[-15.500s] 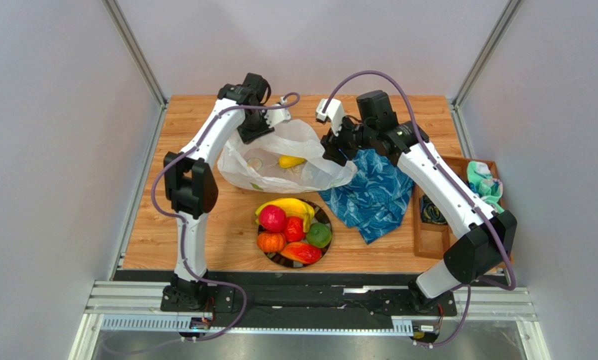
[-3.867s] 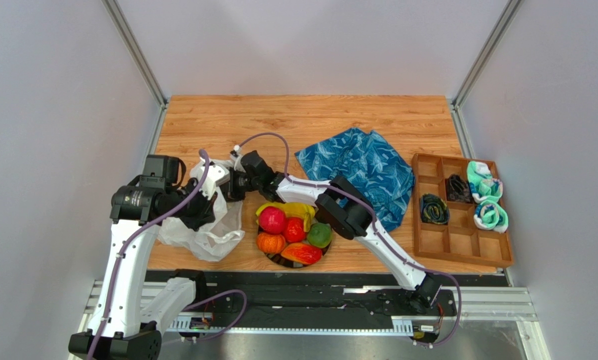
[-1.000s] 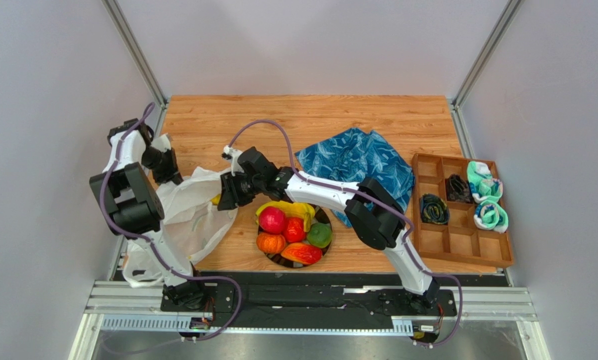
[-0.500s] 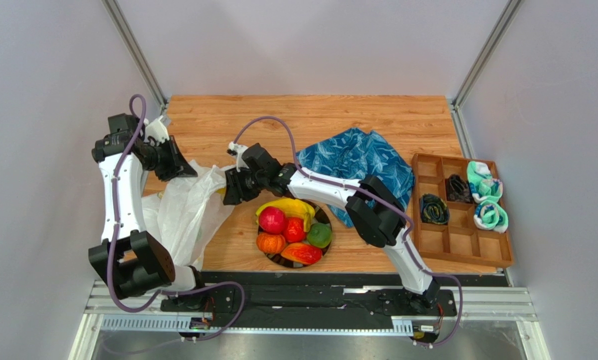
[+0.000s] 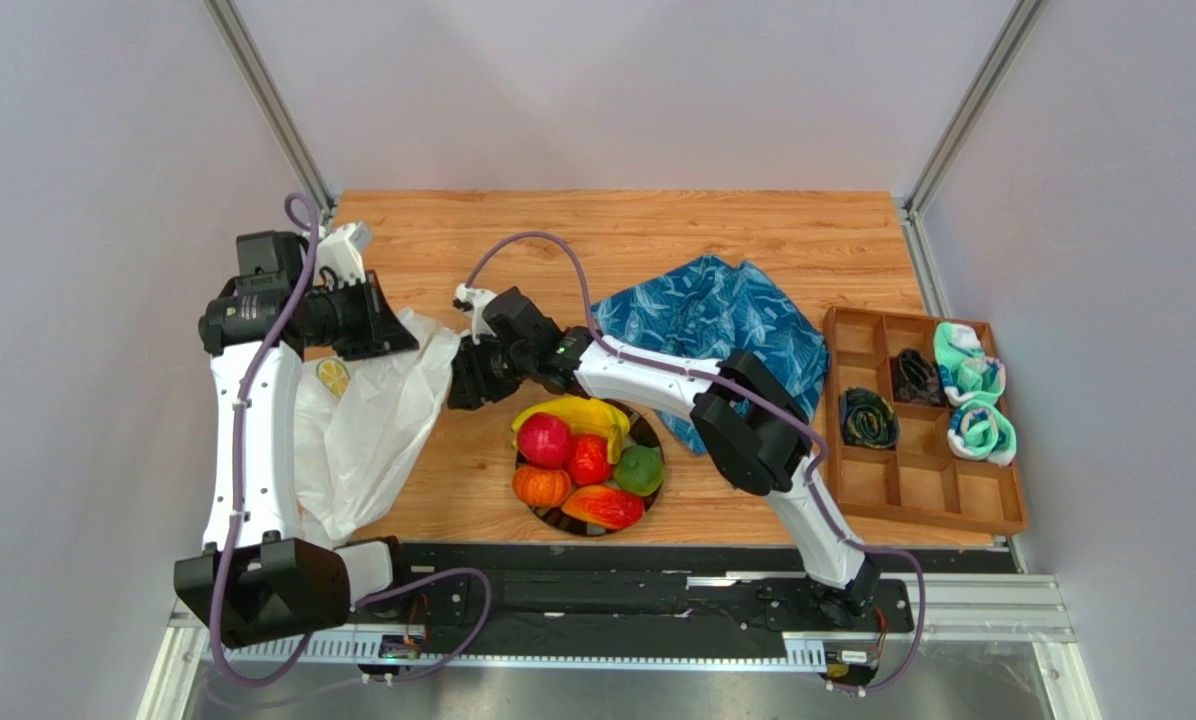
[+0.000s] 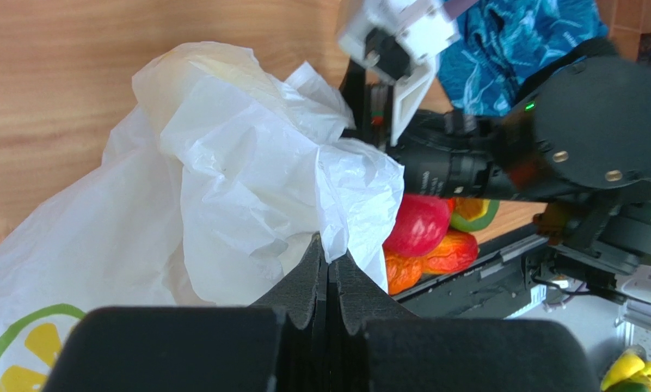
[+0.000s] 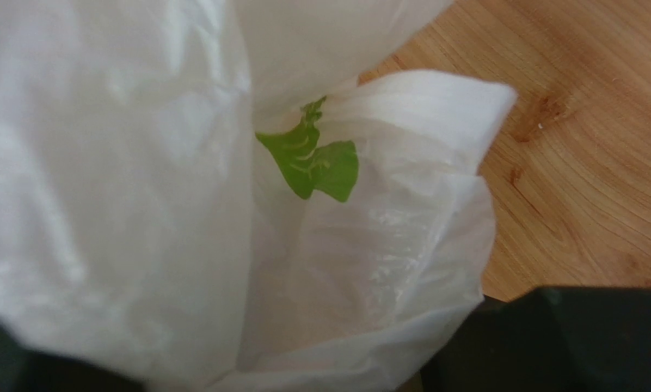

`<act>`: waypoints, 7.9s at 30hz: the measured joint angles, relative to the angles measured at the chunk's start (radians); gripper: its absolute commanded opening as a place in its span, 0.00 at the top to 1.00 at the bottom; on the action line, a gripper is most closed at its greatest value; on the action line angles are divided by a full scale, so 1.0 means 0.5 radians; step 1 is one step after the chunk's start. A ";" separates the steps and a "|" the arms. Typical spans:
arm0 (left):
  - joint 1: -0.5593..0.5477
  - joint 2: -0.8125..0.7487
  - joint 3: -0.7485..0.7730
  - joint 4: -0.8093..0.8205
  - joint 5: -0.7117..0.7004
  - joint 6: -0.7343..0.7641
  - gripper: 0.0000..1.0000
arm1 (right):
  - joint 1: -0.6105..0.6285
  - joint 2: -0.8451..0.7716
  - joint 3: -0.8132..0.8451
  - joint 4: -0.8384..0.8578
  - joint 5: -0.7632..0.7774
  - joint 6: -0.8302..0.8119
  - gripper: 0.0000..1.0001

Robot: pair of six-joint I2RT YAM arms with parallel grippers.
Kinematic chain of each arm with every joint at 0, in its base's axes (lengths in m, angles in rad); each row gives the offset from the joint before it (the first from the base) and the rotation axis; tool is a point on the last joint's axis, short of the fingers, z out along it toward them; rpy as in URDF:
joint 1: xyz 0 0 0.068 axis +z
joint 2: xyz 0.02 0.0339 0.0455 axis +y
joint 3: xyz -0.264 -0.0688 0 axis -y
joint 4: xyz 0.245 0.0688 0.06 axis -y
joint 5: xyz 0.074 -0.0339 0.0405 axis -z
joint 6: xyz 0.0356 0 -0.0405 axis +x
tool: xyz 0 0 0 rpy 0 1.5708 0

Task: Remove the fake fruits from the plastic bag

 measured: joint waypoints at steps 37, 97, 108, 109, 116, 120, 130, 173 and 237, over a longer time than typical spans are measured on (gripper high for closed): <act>0.292 0.896 0.425 -0.140 0.891 -0.166 0.85 | -0.162 -0.290 -0.085 -0.168 -0.349 -0.017 0.55; 0.520 0.995 -0.224 0.349 0.877 -0.933 1.00 | 0.404 -0.599 0.064 -0.771 -0.401 -1.294 0.66; 0.594 0.970 -0.243 0.366 0.877 -0.960 1.00 | 0.307 -0.086 0.312 -0.790 0.147 -0.690 0.42; 0.603 0.961 -0.258 0.377 0.878 -0.963 1.00 | 0.281 -0.055 0.339 -0.782 0.198 -0.613 0.40; 0.610 0.721 -0.615 0.422 0.877 -1.005 1.00 | 0.141 0.124 0.568 -0.738 0.374 -0.324 0.30; 0.610 0.635 -0.729 0.433 0.877 -1.040 1.00 | 0.131 0.193 0.625 -0.725 0.409 -0.221 0.30; 0.644 0.582 -0.912 0.613 0.968 -1.232 1.00 | 0.165 0.272 0.628 -0.705 0.421 -0.080 0.32; 0.784 0.453 -1.137 0.807 0.699 -1.144 1.00 | 0.175 0.716 1.106 -0.710 0.211 0.454 0.43; 0.732 0.840 -1.060 1.420 1.018 -1.479 1.00 | 0.067 0.989 1.289 -0.220 0.200 0.575 0.67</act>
